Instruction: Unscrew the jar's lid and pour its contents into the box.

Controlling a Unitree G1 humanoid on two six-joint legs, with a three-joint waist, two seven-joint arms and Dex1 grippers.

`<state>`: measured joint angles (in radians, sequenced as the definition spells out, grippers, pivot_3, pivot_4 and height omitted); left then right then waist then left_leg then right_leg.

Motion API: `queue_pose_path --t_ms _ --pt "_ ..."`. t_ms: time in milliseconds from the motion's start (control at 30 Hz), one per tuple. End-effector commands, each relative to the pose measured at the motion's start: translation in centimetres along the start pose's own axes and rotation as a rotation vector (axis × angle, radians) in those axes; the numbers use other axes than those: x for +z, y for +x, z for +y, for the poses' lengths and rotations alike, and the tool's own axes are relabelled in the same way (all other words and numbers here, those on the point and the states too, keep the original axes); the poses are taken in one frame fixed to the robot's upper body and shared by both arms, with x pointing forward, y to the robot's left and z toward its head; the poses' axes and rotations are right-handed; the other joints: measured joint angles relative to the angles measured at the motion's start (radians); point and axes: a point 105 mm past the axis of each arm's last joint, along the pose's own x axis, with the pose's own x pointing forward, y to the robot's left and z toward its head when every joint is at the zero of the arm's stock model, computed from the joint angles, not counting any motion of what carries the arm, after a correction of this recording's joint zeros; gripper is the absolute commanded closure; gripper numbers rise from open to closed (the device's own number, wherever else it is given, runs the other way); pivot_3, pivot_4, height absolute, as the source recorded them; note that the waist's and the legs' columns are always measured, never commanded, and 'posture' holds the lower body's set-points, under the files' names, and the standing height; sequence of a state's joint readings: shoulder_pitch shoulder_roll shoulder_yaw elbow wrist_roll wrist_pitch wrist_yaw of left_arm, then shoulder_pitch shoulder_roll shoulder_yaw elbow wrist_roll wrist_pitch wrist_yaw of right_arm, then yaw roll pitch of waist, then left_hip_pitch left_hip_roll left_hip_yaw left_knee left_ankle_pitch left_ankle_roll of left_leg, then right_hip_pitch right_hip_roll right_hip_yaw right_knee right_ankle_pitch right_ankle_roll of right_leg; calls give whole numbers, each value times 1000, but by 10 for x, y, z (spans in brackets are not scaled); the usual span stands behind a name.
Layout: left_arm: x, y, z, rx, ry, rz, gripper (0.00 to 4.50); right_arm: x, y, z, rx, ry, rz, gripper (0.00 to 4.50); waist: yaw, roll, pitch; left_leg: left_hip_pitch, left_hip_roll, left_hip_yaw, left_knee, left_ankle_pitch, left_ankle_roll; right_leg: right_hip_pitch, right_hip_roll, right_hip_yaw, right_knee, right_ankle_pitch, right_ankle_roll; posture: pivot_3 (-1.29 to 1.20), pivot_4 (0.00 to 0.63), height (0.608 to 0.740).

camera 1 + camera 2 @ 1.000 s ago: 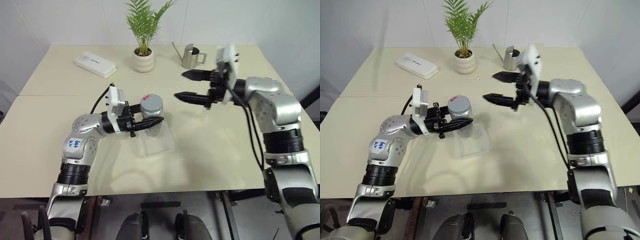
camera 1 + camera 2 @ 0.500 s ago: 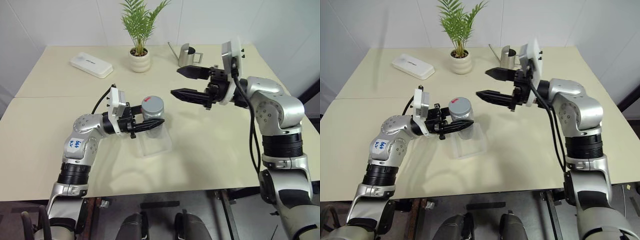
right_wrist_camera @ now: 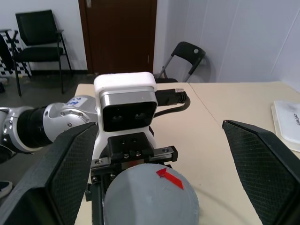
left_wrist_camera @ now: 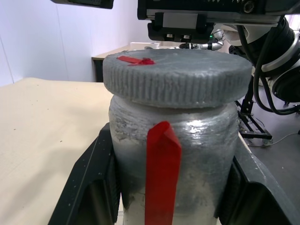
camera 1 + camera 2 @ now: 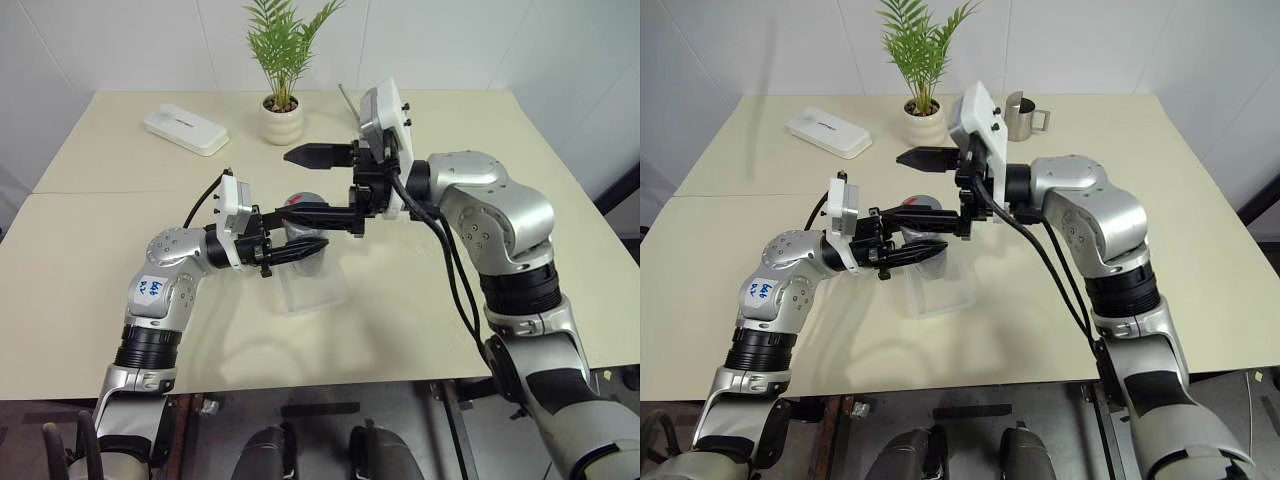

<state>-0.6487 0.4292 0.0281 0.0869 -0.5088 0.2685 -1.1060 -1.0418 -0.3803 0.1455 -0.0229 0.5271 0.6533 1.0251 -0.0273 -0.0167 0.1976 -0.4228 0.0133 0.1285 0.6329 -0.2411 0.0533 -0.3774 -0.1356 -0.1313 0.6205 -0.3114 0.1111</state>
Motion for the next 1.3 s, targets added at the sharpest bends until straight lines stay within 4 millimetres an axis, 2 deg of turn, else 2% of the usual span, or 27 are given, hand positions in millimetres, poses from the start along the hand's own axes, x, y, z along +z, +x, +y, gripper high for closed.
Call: queue_pose_path --t_ms 33,333,533,667,1000,1300 --pt "10 3 -2 -13 45 -24 2427 8 5 3 18 -35 -13 35 0 0 0 0 0 0 0 0 0 0 0 0 0 0 0 0 150 740" --pt "10 4 -3 -14 42 -28 2427 -3 4 -4 -10 -13 22 35 0 0 0 0 0 0 0 0 0 0 0 0 0 0 0 0 150 740" --pt "10 4 -2 -14 42 -30 2427 -14 -4 -14 -50 6 51 35 0 0 0 0 0 0 0 0 0 0 0 0 0 0 0 0 150 740" --pt "10 4 -3 -12 42 -29 2427 -14 -11 -17 -59 5 48 35 0 0 0 0 0 0 0 0 0 0 0 0 0 0 0 0 150 740" --pt "9 3 -3 -10 41 -26 2427 -15 -24 -12 -20 6 43 35 0 0 0 0 0 0 0 0 0 0 0 0 0 0 0 0 150 740" --pt "9 2 -3 -13 42 -22 2427 -10 -19 2 59 38 -5 35 0 0 0 0 0 0 0 0 0 0 0 0 0 0 0 0 150 740"
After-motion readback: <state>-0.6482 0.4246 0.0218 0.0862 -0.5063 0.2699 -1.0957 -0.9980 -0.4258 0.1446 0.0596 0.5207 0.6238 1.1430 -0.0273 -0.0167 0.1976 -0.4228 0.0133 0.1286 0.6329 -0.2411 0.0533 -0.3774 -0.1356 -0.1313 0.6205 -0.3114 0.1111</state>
